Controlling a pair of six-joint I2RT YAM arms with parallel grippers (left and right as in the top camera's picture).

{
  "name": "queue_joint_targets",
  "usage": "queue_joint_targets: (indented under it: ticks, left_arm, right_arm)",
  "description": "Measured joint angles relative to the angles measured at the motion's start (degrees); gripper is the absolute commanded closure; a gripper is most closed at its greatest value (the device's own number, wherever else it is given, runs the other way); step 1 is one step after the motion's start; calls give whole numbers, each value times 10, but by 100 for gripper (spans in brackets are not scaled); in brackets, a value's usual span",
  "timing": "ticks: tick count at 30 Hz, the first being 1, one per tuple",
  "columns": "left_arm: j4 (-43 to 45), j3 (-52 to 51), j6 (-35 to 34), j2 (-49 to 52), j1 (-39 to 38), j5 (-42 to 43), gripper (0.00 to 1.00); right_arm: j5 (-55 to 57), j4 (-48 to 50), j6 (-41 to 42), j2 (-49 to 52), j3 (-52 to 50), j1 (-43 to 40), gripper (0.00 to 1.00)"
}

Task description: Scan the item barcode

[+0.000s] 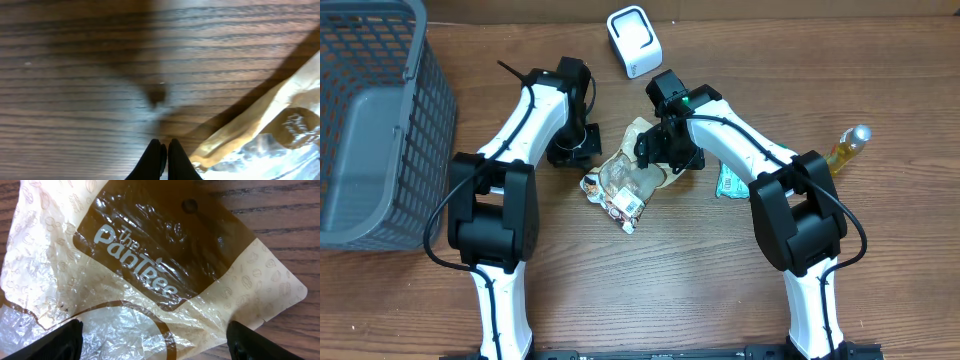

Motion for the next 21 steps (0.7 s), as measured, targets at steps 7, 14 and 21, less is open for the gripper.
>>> queue_joint_targets:
  ticks: [7,14,21]
  left_arm:
    - [3,-4,-2,0,-12,2,96]
    - [8,-5,-5,0,-32,2,96]
    - [16,-6,-11,0,-40,3,96]
  right_arm:
    - [0,0,0,0,0,0,7]
    - [0,0,0,0,0,0,7]
    - [0,0,0,0,0,0,6]
